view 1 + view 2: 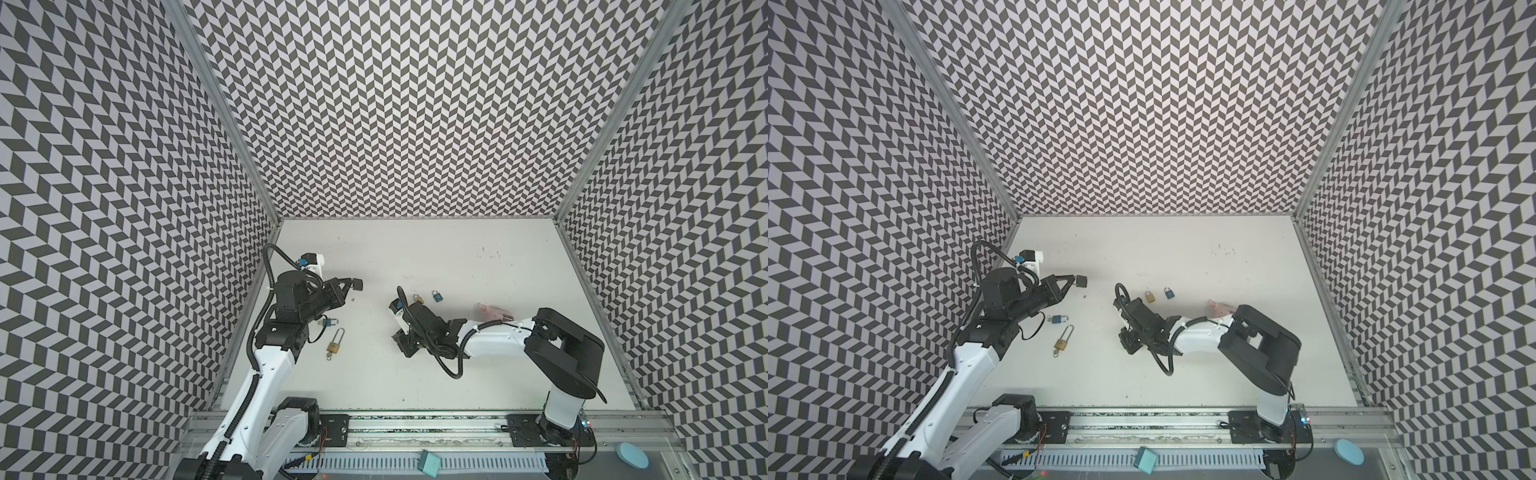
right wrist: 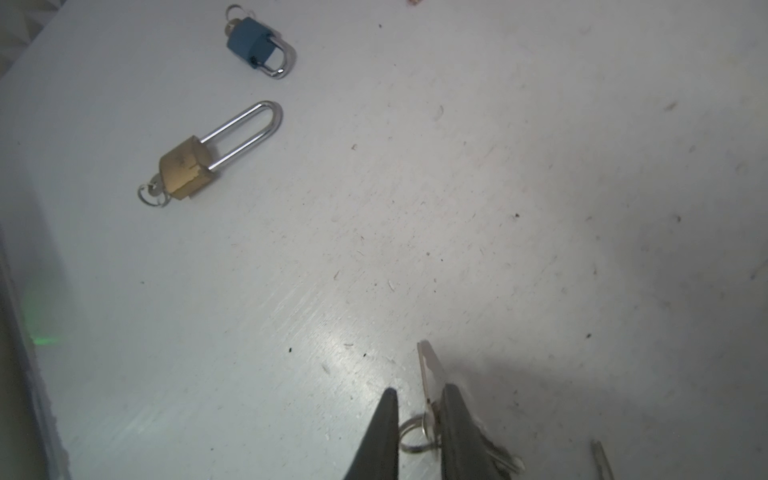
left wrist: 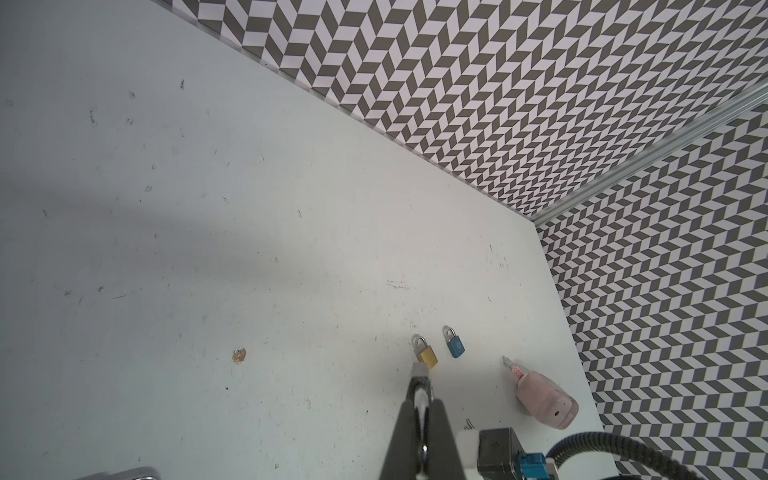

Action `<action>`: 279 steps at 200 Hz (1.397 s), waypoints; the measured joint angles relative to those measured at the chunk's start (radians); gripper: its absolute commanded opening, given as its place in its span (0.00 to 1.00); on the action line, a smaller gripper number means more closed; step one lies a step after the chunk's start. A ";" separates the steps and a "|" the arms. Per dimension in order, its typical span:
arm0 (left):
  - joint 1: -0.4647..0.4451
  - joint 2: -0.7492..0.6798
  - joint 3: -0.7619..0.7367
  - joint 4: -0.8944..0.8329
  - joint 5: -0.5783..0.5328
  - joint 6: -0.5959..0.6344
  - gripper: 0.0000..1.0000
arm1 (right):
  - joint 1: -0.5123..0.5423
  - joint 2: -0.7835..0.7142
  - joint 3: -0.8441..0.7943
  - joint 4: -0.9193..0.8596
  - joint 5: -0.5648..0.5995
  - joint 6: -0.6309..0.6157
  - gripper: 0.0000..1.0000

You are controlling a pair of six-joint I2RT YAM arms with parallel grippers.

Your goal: Lock with the key

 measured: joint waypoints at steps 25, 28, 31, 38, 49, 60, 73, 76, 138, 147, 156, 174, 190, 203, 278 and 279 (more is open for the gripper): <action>0.000 0.009 0.000 0.011 0.027 0.000 0.00 | -0.002 -0.102 -0.047 0.024 -0.008 -0.040 0.61; 0.000 0.012 0.000 0.013 0.032 0.000 0.00 | -0.002 -0.119 -0.054 0.029 -0.008 -0.045 0.62; 0.000 0.014 0.000 0.015 0.037 0.000 0.00 | -0.002 -0.138 -0.061 0.032 -0.006 -0.053 0.63; 0.000 0.023 0.001 0.021 0.051 0.000 0.00 | -0.002 -0.192 -0.082 0.045 -0.001 -0.068 0.65; -0.002 0.038 0.004 0.028 0.076 -0.001 0.00 | -0.003 -0.272 -0.110 0.068 0.011 -0.098 0.68; -0.014 0.055 0.016 0.031 0.096 -0.001 0.00 | -0.003 -0.365 -0.143 0.097 0.038 -0.131 0.69; -0.048 0.073 0.040 0.035 0.116 0.000 0.00 | -0.004 -0.460 -0.176 0.133 0.077 -0.176 0.74; -0.058 0.077 0.047 0.037 0.121 0.000 0.00 | -0.003 -0.479 -0.182 0.139 0.084 -0.189 0.76; -0.278 0.133 0.147 0.116 0.175 -0.015 0.00 | -0.008 -0.682 -0.298 0.297 0.127 -0.559 0.92; -0.300 0.138 0.147 0.120 0.176 -0.015 0.00 | -0.008 -0.683 -0.310 0.307 0.124 -0.603 0.94; -0.319 0.144 0.148 0.121 0.177 -0.014 0.00 | -0.008 -0.683 -0.314 0.308 0.122 -0.639 0.94; -0.351 0.148 0.148 0.121 0.180 -0.001 0.00 | -0.008 -0.684 -0.312 0.305 0.121 -0.695 0.91; -0.368 0.145 0.149 0.121 0.188 0.014 0.00 | -0.008 -0.686 -0.308 0.301 0.121 -0.728 0.87; -0.378 0.143 0.155 0.121 0.198 0.025 0.00 | -0.008 -0.686 -0.303 0.290 0.119 -0.745 0.81; -0.425 0.142 0.189 0.119 0.208 0.066 0.00 | -0.013 -0.685 -0.284 0.275 0.125 -0.773 0.68; -0.425 0.142 0.189 0.119 0.208 0.066 0.00 | -0.013 -0.685 -0.284 0.275 0.125 -0.773 0.68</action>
